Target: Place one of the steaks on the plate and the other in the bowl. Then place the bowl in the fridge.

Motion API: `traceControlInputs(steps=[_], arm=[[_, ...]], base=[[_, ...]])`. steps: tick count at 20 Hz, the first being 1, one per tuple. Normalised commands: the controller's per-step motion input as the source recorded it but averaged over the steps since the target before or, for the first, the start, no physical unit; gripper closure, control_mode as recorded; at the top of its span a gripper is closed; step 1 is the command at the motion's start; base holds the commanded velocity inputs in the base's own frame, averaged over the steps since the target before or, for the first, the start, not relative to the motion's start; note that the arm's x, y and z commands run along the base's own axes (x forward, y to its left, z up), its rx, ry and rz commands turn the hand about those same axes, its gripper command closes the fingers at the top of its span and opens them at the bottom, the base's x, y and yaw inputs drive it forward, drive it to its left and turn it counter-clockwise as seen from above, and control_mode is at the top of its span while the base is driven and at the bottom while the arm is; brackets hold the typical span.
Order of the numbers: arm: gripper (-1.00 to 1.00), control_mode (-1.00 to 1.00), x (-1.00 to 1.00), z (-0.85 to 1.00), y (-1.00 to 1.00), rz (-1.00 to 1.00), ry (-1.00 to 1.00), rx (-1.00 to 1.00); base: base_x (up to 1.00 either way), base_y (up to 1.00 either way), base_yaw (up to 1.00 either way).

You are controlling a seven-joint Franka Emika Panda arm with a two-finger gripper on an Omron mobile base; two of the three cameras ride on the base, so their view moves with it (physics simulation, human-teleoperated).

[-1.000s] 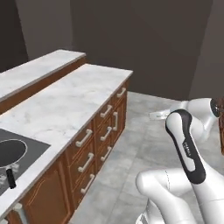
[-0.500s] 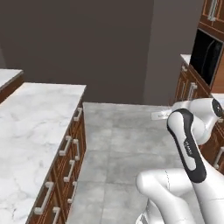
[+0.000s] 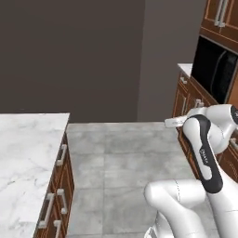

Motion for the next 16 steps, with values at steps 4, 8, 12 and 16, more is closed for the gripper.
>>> traceControlInputs(steps=[4, 8, 12, 16], arm=[[-1.00, 1.00, 0.00, 0.00, 0.00, 0.00, 0.00, 0.00], [-1.00, 1.00, 0.00, 0.00, 0.00, 0.00, 0.00, 0.00], [-1.00, 1.00, 0.00, 0.00, 0.00, 0.00, 0.00, 0.00], [-1.00, 1.00, 0.00, 0.00, 0.00, 0.00, 0.00, 0.00]], base=[[1.00, 0.01, 0.00], [1.00, 0.00, 0.05], [1.00, 0.00, 0.39], [1.00, 0.00, 0.56]])
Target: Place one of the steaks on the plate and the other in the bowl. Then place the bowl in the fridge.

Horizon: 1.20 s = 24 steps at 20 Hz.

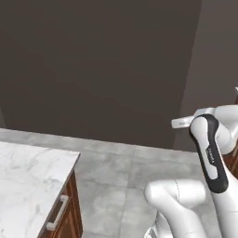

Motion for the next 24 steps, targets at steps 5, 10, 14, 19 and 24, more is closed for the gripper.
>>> traceControlInputs(steps=[5, 10, 14, 19, 24], arm=[[-1.00, 1.00, 0.00, 0.00, 0.00, 0.00, 0.00, 0.00], [-1.00, 1.00, 0.00, 0.00, 0.00, 0.00, 0.00, 0.00], [-1.00, 1.00, 0.00, 0.00, 0.00, 0.00, 0.00, 0.00], [-1.00, 1.00, 0.00, 0.00, 0.00, 0.00, 0.00, 0.00], [-1.00, 1.00, 0.00, 0.00, 0.00, 0.00, 0.00, 0.00]], base=[[1.00, -0.09, 0.51], [1.00, -0.30, 0.37], [1.00, -0.16, 0.46], [1.00, 0.00, 0.49], [1.00, 0.00, 0.51]])
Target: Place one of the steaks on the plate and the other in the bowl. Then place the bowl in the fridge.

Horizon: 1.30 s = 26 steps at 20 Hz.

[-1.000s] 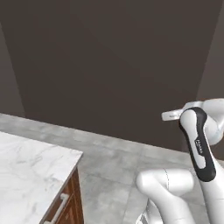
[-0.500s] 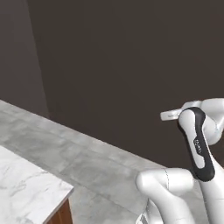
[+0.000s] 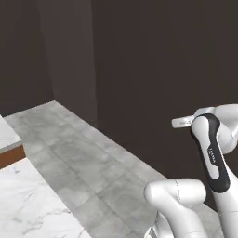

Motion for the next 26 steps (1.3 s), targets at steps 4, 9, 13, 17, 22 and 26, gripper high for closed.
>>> traceControlInputs(steps=[4, 9, 13, 17, 22, 26], arm=[[-1.00, 1.00, 0.00, 0.00, 0.00, 0.00, 0.00, 0.00], [-1.00, 1.00, 0.00, 0.00, 0.00, 0.00, 0.00, 0.00], [-1.00, 1.00, 0.00, 0.00, 0.00, 0.00, 0.00, 0.00], [-1.00, 1.00, 0.00, 0.00, 0.00, 0.00, 0.00, 0.00], [-1.00, 1.00, 0.00, 0.00, 0.00, 0.00, 0.00, 0.00], [-1.00, 1.00, 0.00, 0.00, 0.00, 0.00, 0.00, 0.00]], base=[[1.00, 0.00, 0.50], [1.00, 0.00, 0.54], [1.00, 0.00, 0.55], [1.00, 0.00, 0.53], [1.00, -0.03, 0.50], [1.00, -0.12, 0.46]])
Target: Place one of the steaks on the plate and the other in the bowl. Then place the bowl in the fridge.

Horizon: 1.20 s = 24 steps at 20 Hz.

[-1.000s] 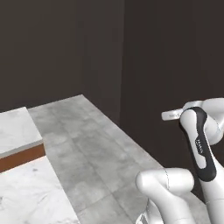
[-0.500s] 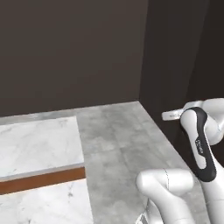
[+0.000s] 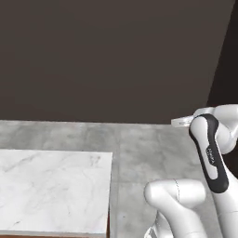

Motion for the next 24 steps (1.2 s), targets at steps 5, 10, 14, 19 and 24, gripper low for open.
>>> traceControlInputs(steps=[5, 10, 14, 19, 24], arm=[[-1.00, 1.00, 0.00, 0.00, 0.00, 0.00, 0.00, 0.00], [-1.00, 1.00, 0.00, 0.00, 0.00, 0.00, 0.00, 0.00], [-1.00, 1.00, 0.00, 0.00, 0.00, 0.00, 0.00, 0.00], [-1.00, 1.00, 0.00, 0.00, 0.00, 0.00, 0.00, 0.00], [-1.00, 1.00, 0.00, 0.00, 0.00, 0.00, 0.00, 0.00]], base=[[1.00, -0.14, 0.44], [1.00, -0.09, 0.45], [1.00, -0.02, 0.47], [1.00, -0.01, 0.47], [1.00, -0.01, 0.44]])
